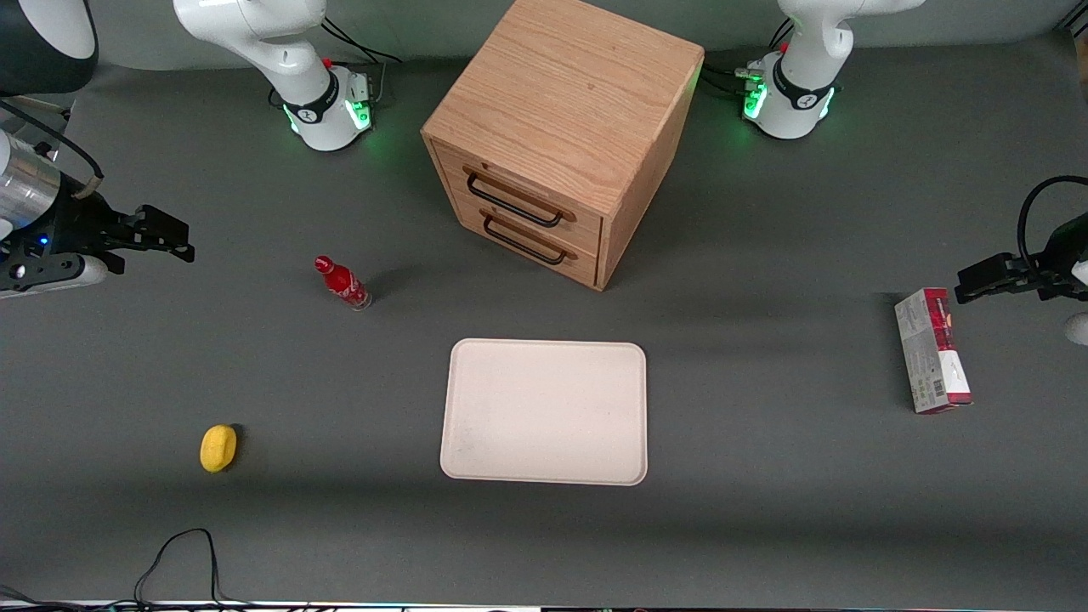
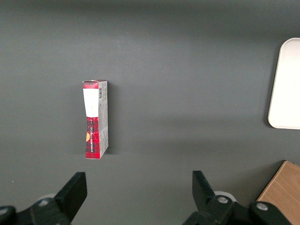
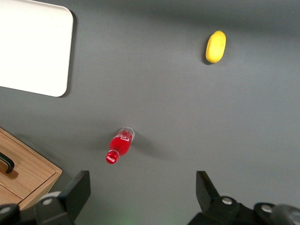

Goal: Open upper drawer

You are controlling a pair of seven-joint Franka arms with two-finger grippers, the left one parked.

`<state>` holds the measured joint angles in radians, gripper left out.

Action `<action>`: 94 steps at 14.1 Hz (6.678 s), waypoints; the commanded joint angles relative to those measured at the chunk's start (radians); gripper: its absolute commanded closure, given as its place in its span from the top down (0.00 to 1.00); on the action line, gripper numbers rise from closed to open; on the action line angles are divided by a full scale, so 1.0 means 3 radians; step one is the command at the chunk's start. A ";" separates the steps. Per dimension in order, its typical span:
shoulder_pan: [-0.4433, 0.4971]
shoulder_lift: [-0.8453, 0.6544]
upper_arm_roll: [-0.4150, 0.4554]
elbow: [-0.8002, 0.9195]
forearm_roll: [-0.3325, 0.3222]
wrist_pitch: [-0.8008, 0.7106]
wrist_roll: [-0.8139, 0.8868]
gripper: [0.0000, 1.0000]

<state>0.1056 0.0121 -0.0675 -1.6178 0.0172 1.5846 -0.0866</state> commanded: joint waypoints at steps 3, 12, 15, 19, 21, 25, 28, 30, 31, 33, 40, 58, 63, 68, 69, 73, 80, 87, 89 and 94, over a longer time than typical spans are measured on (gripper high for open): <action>0.0042 -0.0010 -0.0036 0.0070 0.0055 -0.0092 -0.0018 1.00; 0.0057 0.0047 -0.0036 0.0095 0.0066 -0.0189 0.0002 1.00; 0.0078 0.0047 -0.0031 0.0162 0.0066 -0.0189 -0.0008 1.00; 0.0343 0.0062 -0.0010 0.0248 0.0081 -0.0230 -0.0008 1.00; 0.0608 0.0174 0.0000 0.0350 0.0203 -0.0230 -0.0018 1.00; 0.1058 0.0282 0.0000 0.0448 0.0306 -0.0235 0.0078 1.00; 0.1559 0.0312 0.0000 0.0448 0.0357 -0.0200 0.0553 1.00; 0.1810 0.0439 0.0000 0.0479 0.0357 -0.0159 0.0606 1.00; 0.1897 0.0526 0.0005 0.0595 0.0377 -0.0133 0.0590 1.00; 0.1985 0.0736 0.0005 0.0831 0.0540 -0.0133 0.0555 1.00; 0.1995 0.1217 0.0143 0.1036 0.0868 -0.0148 -0.0875 1.00; 0.1872 0.1611 0.0118 0.0673 0.1195 -0.0164 -0.1849 1.00; 0.1893 0.1632 0.0123 0.0587 0.1196 -0.0010 -0.1833 1.00; 0.1913 0.1683 0.0123 0.0556 0.1196 0.0158 -0.1818 1.00; 0.1918 0.1713 0.0123 0.0561 0.1190 0.0179 -0.1818 1.00; 0.1903 0.1739 0.0118 0.0561 0.1180 0.0261 -0.1818 1.00; 0.1786 0.1770 0.0102 0.0612 0.1150 0.0332 -0.1828 1.00; 0.1653 0.1821 0.0102 0.0729 0.1134 0.0332 -0.1833 1.00; 0.1587 0.1821 0.0102 0.0760 0.1139 0.0332 -0.1844 1.00; 0.1515 0.1852 0.0102 0.0821 0.1129 0.0332 -0.1854 1.00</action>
<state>0.5698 0.5395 -0.0361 -1.4122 0.3569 1.6882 -0.6179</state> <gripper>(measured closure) 0.000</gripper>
